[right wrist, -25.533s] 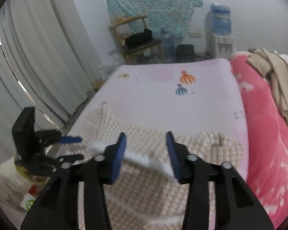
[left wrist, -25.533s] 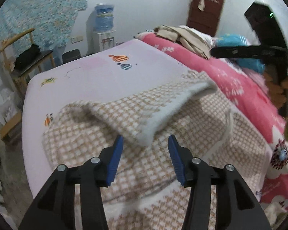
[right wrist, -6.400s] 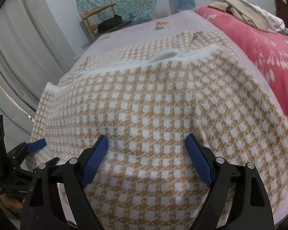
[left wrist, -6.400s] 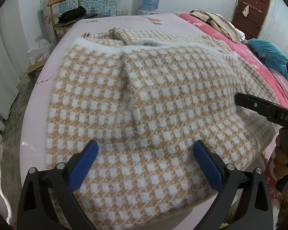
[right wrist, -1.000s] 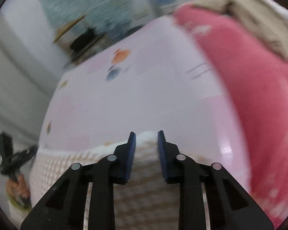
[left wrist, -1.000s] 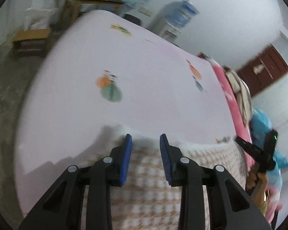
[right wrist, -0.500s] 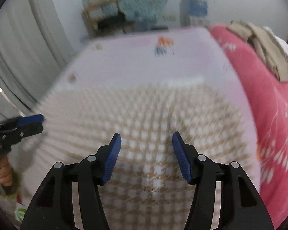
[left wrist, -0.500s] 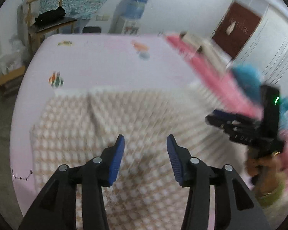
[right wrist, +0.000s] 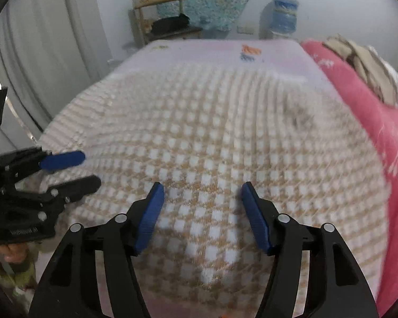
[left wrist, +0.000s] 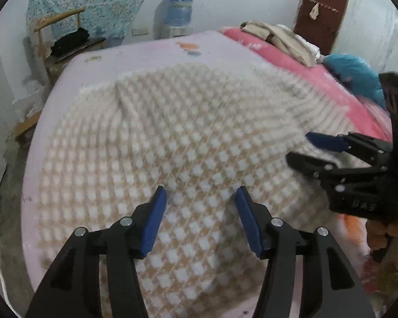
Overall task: Fold large clothes
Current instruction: 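Lift the hem band with both tools and fold it over the cardigan, then lay the folded edge down and open both tools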
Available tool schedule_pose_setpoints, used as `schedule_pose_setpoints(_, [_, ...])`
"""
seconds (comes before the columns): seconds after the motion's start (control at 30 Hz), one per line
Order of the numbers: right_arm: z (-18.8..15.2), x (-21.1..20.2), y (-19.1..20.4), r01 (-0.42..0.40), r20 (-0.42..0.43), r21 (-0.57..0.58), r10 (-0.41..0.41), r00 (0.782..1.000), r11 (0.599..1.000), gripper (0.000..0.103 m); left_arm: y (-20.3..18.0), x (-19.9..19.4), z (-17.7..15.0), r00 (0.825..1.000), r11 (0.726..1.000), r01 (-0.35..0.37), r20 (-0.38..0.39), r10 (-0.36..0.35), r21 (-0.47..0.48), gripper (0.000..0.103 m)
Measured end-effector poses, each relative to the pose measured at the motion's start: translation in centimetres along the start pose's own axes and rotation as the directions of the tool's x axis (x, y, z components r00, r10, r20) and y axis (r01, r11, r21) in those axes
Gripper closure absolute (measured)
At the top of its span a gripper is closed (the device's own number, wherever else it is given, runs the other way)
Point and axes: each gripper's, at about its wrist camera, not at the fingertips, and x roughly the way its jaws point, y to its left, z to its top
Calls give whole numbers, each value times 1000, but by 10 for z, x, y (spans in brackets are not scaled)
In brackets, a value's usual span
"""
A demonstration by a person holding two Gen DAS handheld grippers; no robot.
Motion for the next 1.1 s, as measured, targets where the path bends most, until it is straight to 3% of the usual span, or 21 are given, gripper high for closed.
schedule_pose_setpoints(0.1, [4,-14,-4,-7,20,45,6,1000,999,44,-2,-16,-3,999,1000,-23,25,23,-3,49])
schedule_pose_setpoints(0.23, [-14,-49,18,-12,116,-43,17,993,999,43,0,-50,-20,997,1000,-21,80,22,-21,47])
schedule_pose_setpoints(0.3, [-31,-38,35,0,71,-98,7,997,995,41,2,-44,-35,998,998,-51,35,52,-27,46])
schedule_pose_setpoints(0.37, [-43,-24,47,74,51,-134,-68,996,988,40,-1,-28,-45,996,995,-93,-8,92,-30,46])
schedule_pose_setpoints(0.43, [-43,-28,52,97,54,-156,-90,994,983,40,-2,-29,-45,995,995,-103,9,103,-17,46])
schedule_pose_setpoints(0.57, [-41,-60,39,83,98,-84,-74,992,993,40,17,-61,-46,991,991,-104,81,111,-84,46])
schedule_pose_setpoints(0.63, [-46,-54,23,114,80,-39,-110,991,993,40,37,-58,-55,989,982,-133,50,141,-133,45])
schedule_pose_setpoints(0.7, [-57,-43,9,41,49,45,-43,998,998,38,51,-52,-65,994,980,-79,54,90,-180,45])
schedule_pose_setpoints(0.77, [-54,-42,1,9,42,75,-12,999,997,38,48,-55,-67,994,983,-81,64,93,-167,45])
schedule_pose_setpoints(0.93, [-45,-68,-30,56,136,140,-75,988,989,38,57,-76,-67,989,974,-53,124,82,-219,39])
schedule_pose_setpoints(1.0, [-52,-62,-51,77,97,232,-102,990,970,38,62,-70,-69,991,969,-33,119,64,-244,39])
schedule_pose_setpoints(1.07, [-59,-38,-69,33,34,302,-45,998,953,38,61,-69,-71,988,969,-26,140,62,-244,38])
schedule_pose_setpoints(1.1, [-60,-36,-72,14,49,318,-32,998,948,38,59,-66,-69,988,970,-29,138,64,-243,38])
